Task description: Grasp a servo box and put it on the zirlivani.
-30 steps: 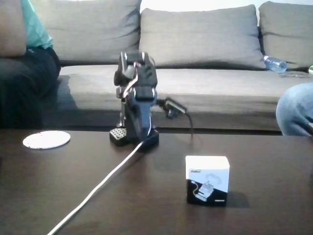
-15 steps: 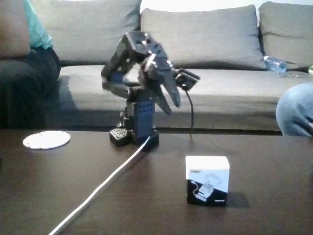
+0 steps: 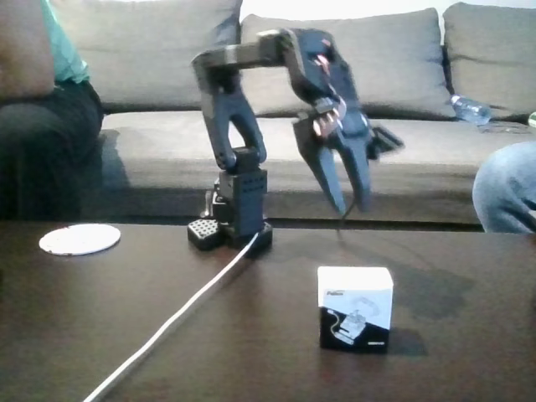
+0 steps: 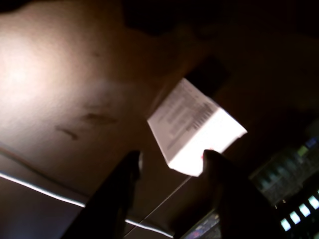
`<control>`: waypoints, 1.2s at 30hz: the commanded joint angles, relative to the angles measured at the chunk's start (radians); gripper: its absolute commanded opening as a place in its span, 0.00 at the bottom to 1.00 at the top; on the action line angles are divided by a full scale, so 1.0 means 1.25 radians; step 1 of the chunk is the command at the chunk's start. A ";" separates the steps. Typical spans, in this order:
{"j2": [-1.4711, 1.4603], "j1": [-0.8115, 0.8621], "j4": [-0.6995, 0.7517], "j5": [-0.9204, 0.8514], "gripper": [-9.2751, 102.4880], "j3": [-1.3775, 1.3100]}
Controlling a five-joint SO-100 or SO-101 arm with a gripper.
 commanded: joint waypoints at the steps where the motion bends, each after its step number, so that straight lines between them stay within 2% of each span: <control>1: -0.028 0.022 0.000 -0.010 0.22 -0.038; 7: -0.027 0.052 -0.094 -0.012 0.22 -0.028; 11: -0.037 0.036 -0.074 0.049 0.23 -0.074; 13: -0.038 0.036 -0.054 0.092 0.31 -0.088; 16: -0.034 0.040 -0.040 0.148 0.49 -0.086; 18: -0.034 0.044 -0.040 0.182 0.54 -0.086; 25: -0.037 0.091 -0.029 0.281 0.43 -0.092; 36: -0.042 0.114 0.043 0.335 0.43 -0.130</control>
